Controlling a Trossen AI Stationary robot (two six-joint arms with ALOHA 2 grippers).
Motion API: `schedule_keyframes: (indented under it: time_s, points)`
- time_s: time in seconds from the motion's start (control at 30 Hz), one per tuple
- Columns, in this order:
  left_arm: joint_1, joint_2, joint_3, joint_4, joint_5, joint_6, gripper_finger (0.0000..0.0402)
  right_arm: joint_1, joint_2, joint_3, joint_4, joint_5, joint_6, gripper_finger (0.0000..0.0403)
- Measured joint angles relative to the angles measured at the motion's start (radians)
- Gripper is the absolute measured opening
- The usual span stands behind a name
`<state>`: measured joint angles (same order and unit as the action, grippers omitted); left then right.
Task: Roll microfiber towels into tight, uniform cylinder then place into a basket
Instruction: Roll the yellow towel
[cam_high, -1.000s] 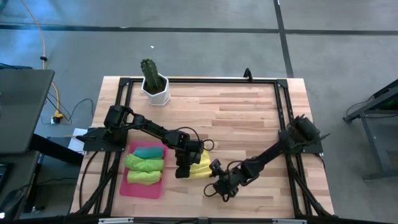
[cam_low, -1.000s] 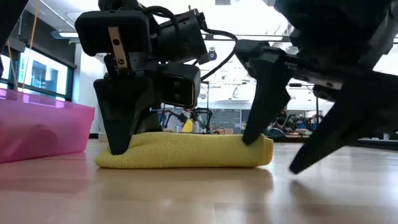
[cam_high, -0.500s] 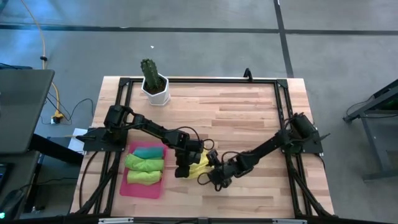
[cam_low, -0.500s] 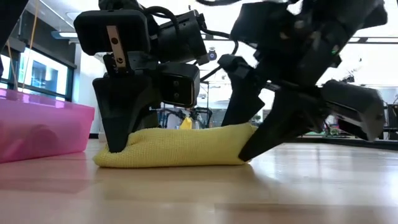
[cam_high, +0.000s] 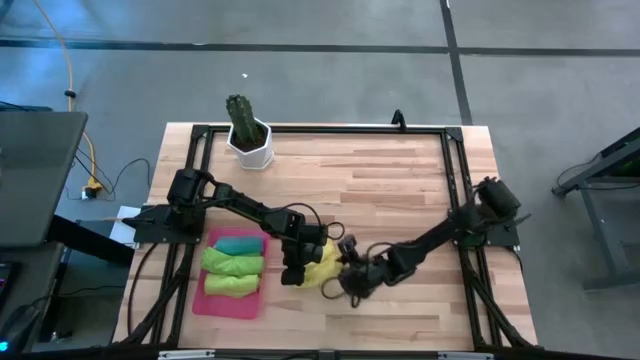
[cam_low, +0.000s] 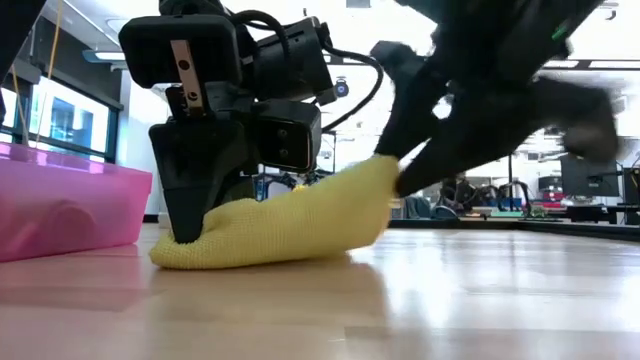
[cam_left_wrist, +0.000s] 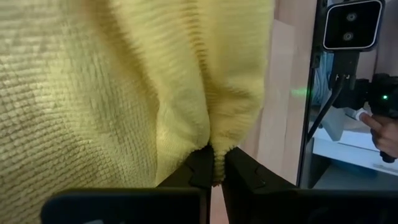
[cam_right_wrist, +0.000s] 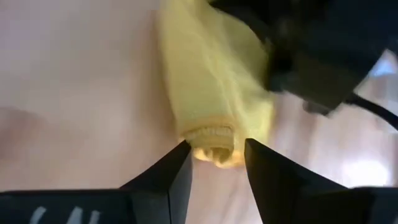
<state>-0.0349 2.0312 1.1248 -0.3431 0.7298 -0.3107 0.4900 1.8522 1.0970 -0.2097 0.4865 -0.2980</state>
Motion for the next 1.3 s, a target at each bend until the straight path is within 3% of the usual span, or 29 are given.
schedule_keyframes:
  time_s: [0.2,0.43,0.6,0.8,0.93,1.3]
  points:
    - [0.0,0.0,0.0,0.0,0.002,0.0,0.001,0.038,-0.012,0.001,-0.004,-0.18,0.117,0.0161]
    - [0.0,0.0,0.0,0.003,0.001,-0.01,0.001,0.048,-0.008,0.001,0.067,-0.216,0.162,0.0212]
    - [0.0,0.0,0.0,0.003,0.001,-0.016,0.001,0.038,0.046,0.001,0.088,-0.295,0.162,0.022]
    - [0.0,0.0,0.0,0.005,0.001,-0.019,0.001,0.002,0.088,0.0,0.106,-0.274,0.154,0.022]
    - [0.0,0.0,0.0,0.005,0.001,-0.019,0.001,-0.023,0.089,0.0,0.105,-0.196,0.116,0.022]
    - [0.0,0.0,0.0,0.005,0.0,-0.019,0.001,-0.058,0.089,0.0,0.105,-0.167,0.06,0.022]
